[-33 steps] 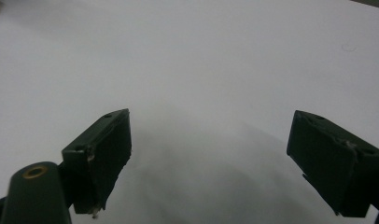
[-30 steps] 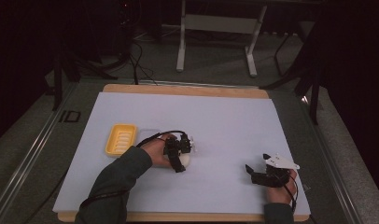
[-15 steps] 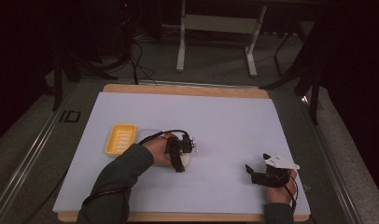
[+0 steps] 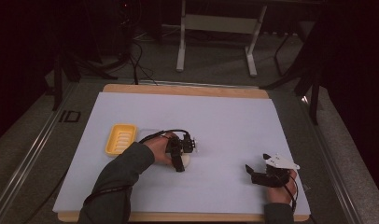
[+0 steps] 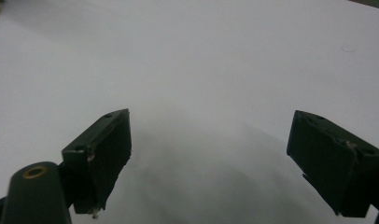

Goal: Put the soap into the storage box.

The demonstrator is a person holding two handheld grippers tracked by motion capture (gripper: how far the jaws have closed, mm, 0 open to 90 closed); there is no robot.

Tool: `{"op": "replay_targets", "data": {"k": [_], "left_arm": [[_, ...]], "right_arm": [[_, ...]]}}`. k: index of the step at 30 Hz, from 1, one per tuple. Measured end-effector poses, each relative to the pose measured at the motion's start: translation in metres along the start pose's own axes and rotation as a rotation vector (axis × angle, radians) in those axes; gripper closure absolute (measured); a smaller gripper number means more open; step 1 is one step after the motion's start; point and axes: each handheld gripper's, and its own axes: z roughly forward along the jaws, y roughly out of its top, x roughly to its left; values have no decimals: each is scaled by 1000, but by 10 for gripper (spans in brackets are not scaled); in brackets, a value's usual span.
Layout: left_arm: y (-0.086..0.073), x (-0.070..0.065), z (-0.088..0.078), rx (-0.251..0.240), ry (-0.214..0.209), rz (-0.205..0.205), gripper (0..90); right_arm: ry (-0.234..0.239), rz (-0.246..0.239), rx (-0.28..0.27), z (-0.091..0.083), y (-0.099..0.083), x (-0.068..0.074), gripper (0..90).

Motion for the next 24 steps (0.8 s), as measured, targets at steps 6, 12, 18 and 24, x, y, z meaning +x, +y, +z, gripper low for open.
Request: {"op": "replay_targets", "data": {"k": [6, 12, 18, 24], "left_arm": [[-1, 1, -1, 6, 8, -6, 229], [-4, 3, -6, -11, 6, -17, 229], [-8, 4, -15, -26, 20, -28, 229], [-12, 7, -24, -73, 29, -49, 229]], "right_arm": [[0, -3, 0, 0, 0, 0, 137], [0, -4, 0, 0, 0, 0, 137], [0, -4, 0, 0, 0, 1, 137], [0, -4, -1, 0, 0, 1, 137]]}}
